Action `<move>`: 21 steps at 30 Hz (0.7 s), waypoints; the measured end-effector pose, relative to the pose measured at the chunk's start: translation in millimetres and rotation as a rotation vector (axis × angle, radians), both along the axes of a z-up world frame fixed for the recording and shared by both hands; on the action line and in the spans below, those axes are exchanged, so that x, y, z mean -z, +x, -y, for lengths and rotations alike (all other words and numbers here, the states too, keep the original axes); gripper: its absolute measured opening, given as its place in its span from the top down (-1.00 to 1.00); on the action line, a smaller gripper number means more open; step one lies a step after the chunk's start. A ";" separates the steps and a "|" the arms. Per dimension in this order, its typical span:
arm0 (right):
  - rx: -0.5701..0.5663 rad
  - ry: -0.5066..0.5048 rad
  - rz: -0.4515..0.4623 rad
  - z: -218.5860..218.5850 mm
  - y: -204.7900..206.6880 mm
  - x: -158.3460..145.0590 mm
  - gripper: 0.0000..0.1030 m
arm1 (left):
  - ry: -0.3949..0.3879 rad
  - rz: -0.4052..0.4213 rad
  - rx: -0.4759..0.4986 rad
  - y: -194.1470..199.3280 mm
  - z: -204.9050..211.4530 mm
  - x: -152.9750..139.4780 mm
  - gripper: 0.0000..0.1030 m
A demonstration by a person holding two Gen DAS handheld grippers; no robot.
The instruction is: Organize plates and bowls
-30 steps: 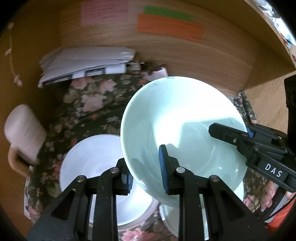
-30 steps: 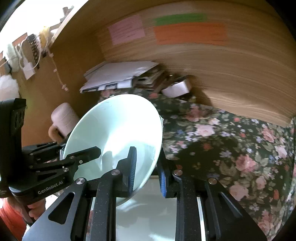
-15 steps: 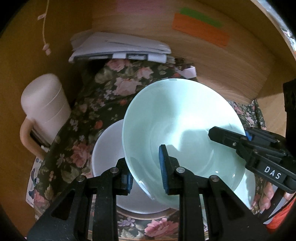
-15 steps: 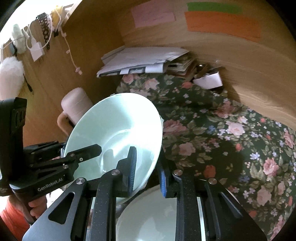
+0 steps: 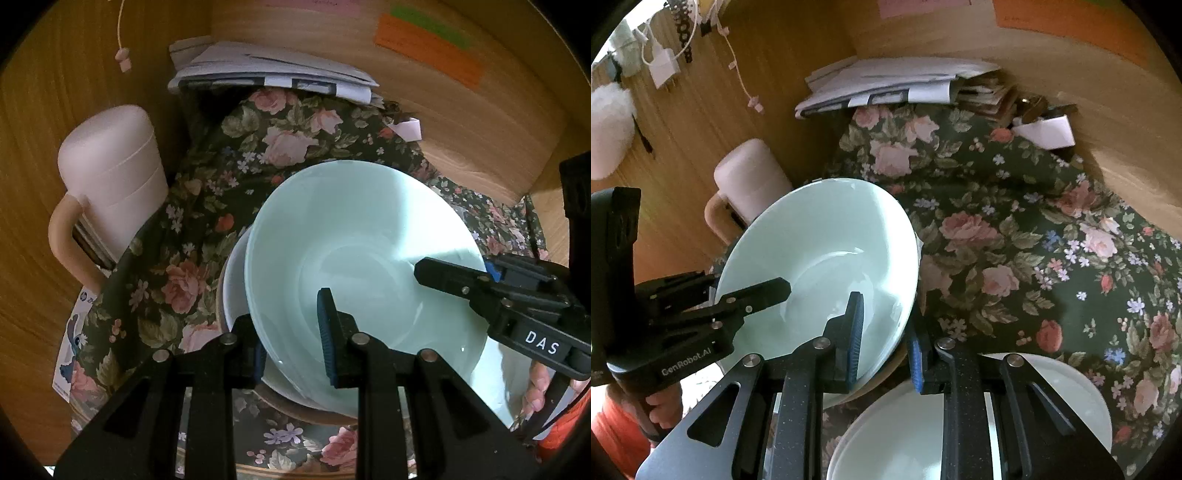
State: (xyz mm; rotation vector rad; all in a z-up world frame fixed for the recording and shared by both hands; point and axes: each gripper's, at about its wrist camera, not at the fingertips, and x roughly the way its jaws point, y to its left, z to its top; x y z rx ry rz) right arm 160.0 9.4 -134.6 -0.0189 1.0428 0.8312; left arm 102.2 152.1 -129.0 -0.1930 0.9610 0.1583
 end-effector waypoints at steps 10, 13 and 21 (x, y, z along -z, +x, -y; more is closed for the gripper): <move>-0.016 -0.016 0.007 -2.1 1.8 4.2 0.56 | 0.038 0.001 0.005 1.3 4.1 2.6 0.53; -0.021 -0.015 0.008 -0.2 2.0 4.1 0.56 | 0.055 -0.004 0.002 4.2 5.2 3.8 0.53; 0.005 0.005 0.021 8.1 0.0 -2.8 0.54 | 0.090 -0.022 -0.001 13.1 7.3 5.1 0.52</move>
